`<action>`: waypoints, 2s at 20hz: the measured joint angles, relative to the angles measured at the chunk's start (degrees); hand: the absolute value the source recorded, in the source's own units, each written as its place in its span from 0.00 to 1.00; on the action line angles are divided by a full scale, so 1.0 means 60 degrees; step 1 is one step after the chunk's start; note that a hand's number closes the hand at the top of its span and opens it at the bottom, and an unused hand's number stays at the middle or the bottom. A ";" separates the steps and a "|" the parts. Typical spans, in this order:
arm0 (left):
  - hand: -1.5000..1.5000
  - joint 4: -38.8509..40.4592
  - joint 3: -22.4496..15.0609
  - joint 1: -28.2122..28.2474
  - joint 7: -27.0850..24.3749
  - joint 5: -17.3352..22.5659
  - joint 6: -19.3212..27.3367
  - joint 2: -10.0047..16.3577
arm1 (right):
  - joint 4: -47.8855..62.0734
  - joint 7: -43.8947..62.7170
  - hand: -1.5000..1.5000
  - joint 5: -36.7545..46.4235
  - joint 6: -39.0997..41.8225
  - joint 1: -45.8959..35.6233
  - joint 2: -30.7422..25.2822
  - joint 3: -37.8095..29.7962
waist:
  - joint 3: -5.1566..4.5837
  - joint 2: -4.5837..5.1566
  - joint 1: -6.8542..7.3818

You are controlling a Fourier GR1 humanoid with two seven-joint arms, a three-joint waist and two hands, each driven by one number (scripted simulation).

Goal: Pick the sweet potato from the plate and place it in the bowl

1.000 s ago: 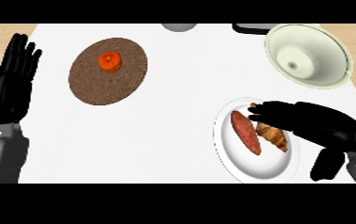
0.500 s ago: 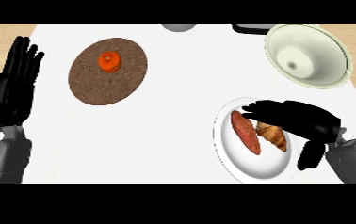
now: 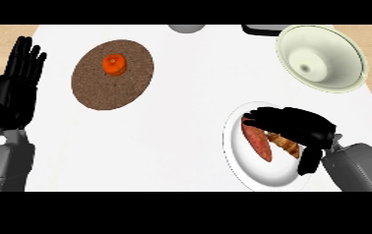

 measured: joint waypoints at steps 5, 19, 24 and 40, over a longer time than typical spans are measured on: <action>0.50 0.0024 0.0127 -0.0084 0.0071 0.0022 -0.0136 0.0005 | 0.0414 0.0018 0.00 0.0606 -0.0016 -0.0163 0.0581 -0.0012 | 0.0000 0.0003 0.0004; 0.50 -0.0138 0.0179 0.0173 -0.0045 -0.0178 -0.0237 -0.0257 | 0.2576 0.0064 0.00 0.2183 -0.0738 -0.0655 0.1946 -0.0215 | 0.0001 0.0005 0.0013; 0.50 0.0009 0.0353 0.0105 -0.0076 -0.0095 -0.0415 -0.0136 | 0.3190 -0.0763 1.00 0.2294 -0.1511 -0.1010 0.2025 -0.0562 | -0.0021 -0.0024 0.0022; 0.50 -0.0336 0.0664 0.0456 0.0097 -0.0306 -0.0025 -0.0193 | 0.4572 0.0118 1.00 0.1871 -0.2758 0.0068 -0.0456 -0.4319 | 0.0012 -0.0014 -0.0900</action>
